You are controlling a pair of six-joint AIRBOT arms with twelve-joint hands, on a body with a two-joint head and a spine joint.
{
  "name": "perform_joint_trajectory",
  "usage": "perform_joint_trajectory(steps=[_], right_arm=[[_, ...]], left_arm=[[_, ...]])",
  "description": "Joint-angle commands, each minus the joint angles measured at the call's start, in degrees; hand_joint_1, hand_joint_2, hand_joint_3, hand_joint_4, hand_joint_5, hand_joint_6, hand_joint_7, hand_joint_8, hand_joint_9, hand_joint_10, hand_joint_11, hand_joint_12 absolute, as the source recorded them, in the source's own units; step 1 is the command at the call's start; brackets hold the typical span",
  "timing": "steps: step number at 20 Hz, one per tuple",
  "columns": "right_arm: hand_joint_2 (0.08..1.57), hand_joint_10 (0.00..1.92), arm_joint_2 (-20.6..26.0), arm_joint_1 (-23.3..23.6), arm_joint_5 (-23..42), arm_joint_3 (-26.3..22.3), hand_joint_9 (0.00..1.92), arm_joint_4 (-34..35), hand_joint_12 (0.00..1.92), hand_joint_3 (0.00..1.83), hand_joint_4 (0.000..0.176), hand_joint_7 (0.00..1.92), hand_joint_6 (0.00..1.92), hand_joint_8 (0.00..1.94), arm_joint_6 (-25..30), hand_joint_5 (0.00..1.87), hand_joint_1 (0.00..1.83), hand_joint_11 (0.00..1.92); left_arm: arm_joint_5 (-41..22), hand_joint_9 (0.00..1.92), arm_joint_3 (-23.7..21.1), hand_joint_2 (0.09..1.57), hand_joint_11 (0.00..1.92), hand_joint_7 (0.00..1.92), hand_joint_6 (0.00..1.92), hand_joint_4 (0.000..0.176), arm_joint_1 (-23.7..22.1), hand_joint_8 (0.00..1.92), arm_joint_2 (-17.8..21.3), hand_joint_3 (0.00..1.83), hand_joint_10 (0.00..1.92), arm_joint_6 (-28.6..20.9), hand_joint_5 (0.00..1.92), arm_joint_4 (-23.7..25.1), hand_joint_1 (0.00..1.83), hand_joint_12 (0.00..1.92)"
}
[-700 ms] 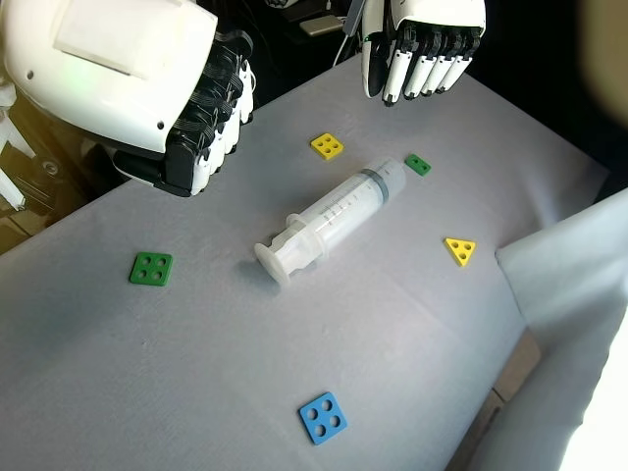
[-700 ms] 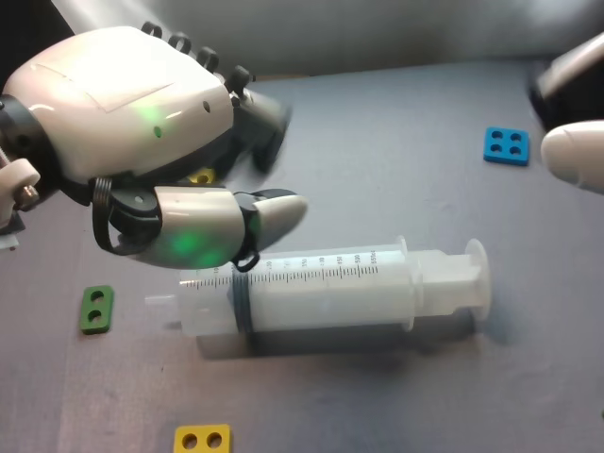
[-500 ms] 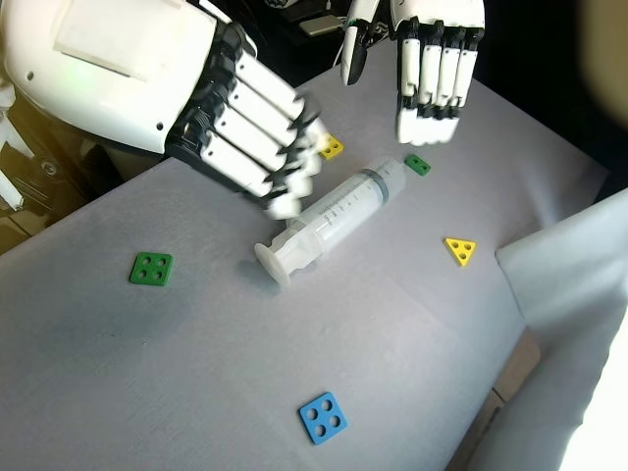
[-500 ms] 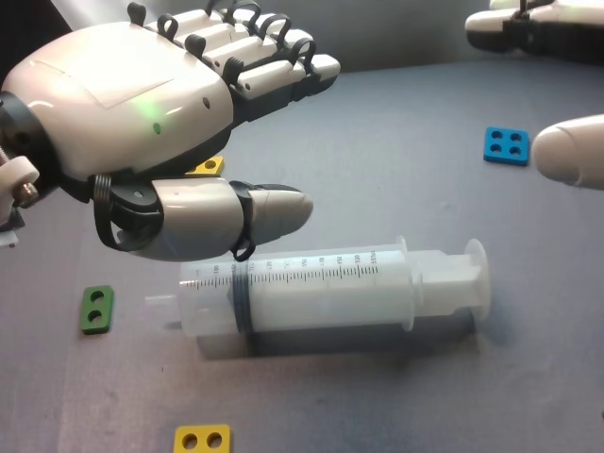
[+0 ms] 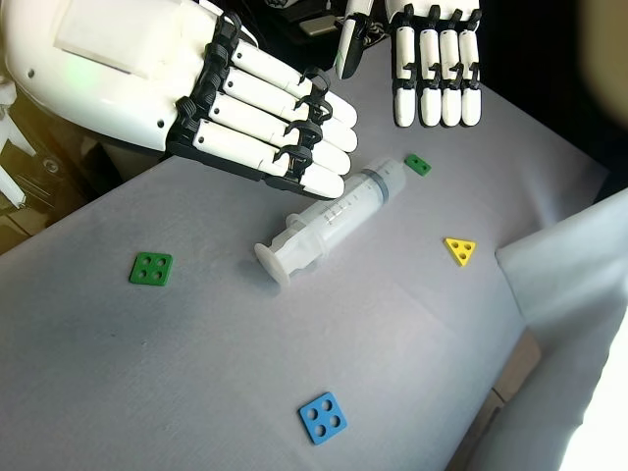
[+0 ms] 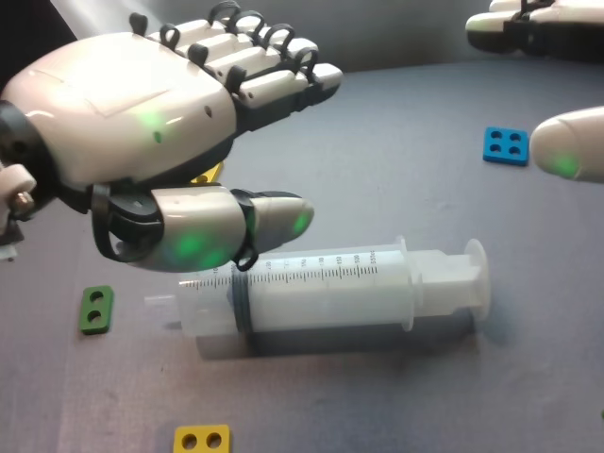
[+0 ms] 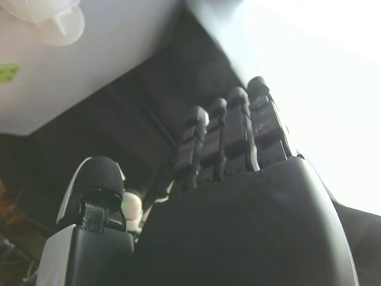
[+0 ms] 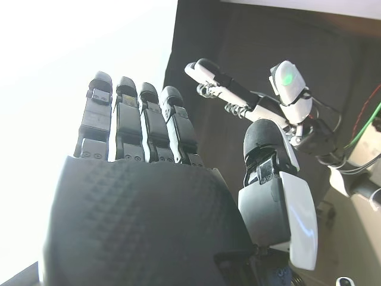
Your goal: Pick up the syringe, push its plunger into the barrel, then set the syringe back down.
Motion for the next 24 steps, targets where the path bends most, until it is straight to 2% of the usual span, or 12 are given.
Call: perform_joint_trajectory(steps=[1,8,9,10,11,12,15,17,19,22,24], right_arm=[[1.29,0.0,0.04,0.58,0.01,-0.2,0.01,1.01,0.0,0.02,0.0,0.05,0.0,0.0,0.44,0.1,0.0,0.0],[1.3,0.01,0.02,0.51,0.03,-0.51,0.02,1.01,0.01,0.02,0.0,0.06,0.01,0.01,0.44,0.11,0.0,0.01],[1.29,0.01,0.02,0.49,0.03,-0.61,0.03,1.01,0.01,0.02,0.0,0.07,0.01,0.01,0.43,0.12,0.0,0.02],[1.29,0.01,0.02,0.48,0.03,-0.67,0.02,1.01,0.01,0.02,0.0,0.06,0.0,0.0,0.42,0.1,0.0,0.01],[1.29,0.01,0.02,0.47,0.03,-0.76,0.02,1.01,0.01,0.02,0.0,0.06,0.0,0.0,0.41,0.1,0.0,0.01],[1.29,0.01,0.02,0.47,0.03,-0.79,0.03,1.01,0.01,0.02,0.0,0.06,0.0,0.0,0.4,0.1,0.0,0.01],[1.29,0.01,0.02,0.47,0.03,-0.84,0.03,1.0,0.01,0.01,0.0,0.06,0.0,0.0,0.35,0.1,0.0,0.02],[1.29,0.01,0.03,0.47,0.03,-0.87,0.03,1.0,0.01,0.01,0.0,0.06,0.0,0.0,0.22,0.1,0.0,0.02],[1.29,0.0,0.03,0.45,0.03,-0.9,0.02,1.0,0.01,0.01,0.0,0.05,0.0,0.0,0.06,0.09,0.0,0.01],[1.28,0.0,0.03,0.44,0.04,-0.99,0.03,0.99,0.01,0.01,0.0,0.06,0.01,0.0,-0.08,0.1,0.0,0.01],[1.28,0.01,0.03,0.42,0.04,-1.04,0.04,0.99,0.02,0.01,0.0,0.07,0.01,0.01,-0.18,0.12,0.0,0.02]], left_arm=[[-6.53,0.02,-0.47,1.33,0.03,0.02,0.0,0.0,-1.19,0.0,0.24,0.0,0.0,0.07,0.05,0.28,0.0,0.03],[-2.98,0.0,-1.62,1.26,0.01,0.0,0.0,0.0,0.03,0.0,0.17,0.0,0.0,1.0,0.0,0.19,0.0,0.03],[-3.65,0.0,-1.55,1.24,0.01,0.0,0.0,0.0,0.3,0.0,-0.08,0.0,0.0,0.89,0.0,0.19,0.05,0.02],[-5.37,0.0,-1.55,1.19,0.01,0.0,0.0,0.0,1.16,0.0,-0.38,0.0,0.0,0.11,0.0,0.19,0.25,0.03],[-8.77,0.0,-1.77,1.15,0.0,0.0,0.0,0.0,2.73,0.0,-0.53,0.0,0.0,-0.95,0.0,0.16,0.34,0.04],[-11.55,0.0,-2.13,1.09,0.0,0.0,0.0,0.0,4.27,0.0,-0.53,0.0,0.0,-1.06,0.0,-1.1,0.43,0.01],[-17.05,0.0,-2.79,0.98,0.0,0.0,0.0,0.0,7.67,0.0,-1.27,0.0,0.0,1.38,0.0,-5.05,0.54,0.0],[-18.5,0.0,-2.51,0.93,0.01,0.0,0.0,0.0,8.72,0.0,-3.43,0.0,0.0,3.69,0.0,-6.98,0.59,0.01],[-18.6,0.0,-2.15,0.83,0.05,0.0,0.0,0.0,9.2,0.0,-6.15,0.0,0.0,6.68,0.0,-9.71,0.79,0.04],[-20.26,0.0,-2.35,0.8,0.05,0.0,0.0,0.0,10.29,0.0,-9.97,0.0,0.0,13.35,0.0,-16.88,0.94,0.05],[-23.77,0.0,-2.76,0.82,0.02,0.0,0.0,0.0,12.5,0.0,-12.21,0.0,0.0,16.04,0.0,-21.48,1.04,0.04]])
